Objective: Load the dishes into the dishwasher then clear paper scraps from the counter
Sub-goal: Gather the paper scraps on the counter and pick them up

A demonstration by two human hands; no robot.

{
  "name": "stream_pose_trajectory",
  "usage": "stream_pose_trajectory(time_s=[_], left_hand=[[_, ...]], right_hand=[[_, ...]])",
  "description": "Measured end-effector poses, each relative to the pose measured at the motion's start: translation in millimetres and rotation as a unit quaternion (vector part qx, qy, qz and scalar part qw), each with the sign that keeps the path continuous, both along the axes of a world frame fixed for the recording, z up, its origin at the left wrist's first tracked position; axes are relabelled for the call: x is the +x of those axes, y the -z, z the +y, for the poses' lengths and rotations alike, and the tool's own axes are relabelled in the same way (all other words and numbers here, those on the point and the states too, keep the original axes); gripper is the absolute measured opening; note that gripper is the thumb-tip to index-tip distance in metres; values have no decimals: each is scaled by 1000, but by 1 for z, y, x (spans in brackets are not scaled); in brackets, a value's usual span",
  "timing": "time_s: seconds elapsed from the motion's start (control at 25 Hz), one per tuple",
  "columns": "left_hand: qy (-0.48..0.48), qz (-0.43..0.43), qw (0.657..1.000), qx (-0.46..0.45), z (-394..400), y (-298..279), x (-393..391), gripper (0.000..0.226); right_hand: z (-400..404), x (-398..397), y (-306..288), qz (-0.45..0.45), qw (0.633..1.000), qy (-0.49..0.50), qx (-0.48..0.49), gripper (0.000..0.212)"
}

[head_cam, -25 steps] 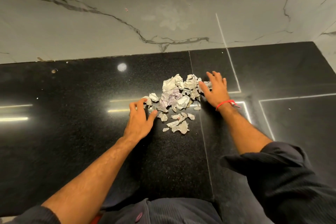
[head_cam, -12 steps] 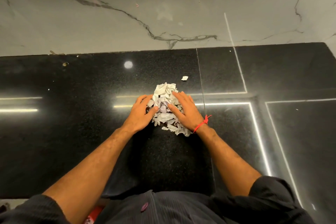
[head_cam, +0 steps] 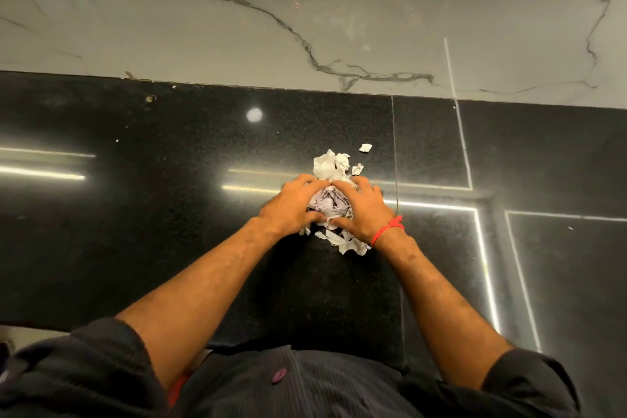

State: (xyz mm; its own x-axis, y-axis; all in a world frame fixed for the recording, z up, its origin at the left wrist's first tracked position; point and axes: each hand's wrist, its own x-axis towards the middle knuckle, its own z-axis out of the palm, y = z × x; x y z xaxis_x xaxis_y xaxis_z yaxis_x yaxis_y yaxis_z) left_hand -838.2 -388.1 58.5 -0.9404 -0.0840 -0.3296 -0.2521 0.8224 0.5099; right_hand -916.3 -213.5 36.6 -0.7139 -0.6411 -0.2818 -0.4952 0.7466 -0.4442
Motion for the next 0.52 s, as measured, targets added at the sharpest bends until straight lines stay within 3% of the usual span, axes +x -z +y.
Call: stream_pose_trajectory(time_s=[0.16,0.28,0.52], left_hand=[[-39,79,996,25,9,2,2,65],[-66,109,991,34,7,-6,-1,59],[-104,151,982,48,0,-35,11,48]], right_hand=[[0,0,2,-10,992,17,-122,58],[1,-4,-11,36,983,23,-178,44],[-8,0,-36,50,968,26,-244,32]])
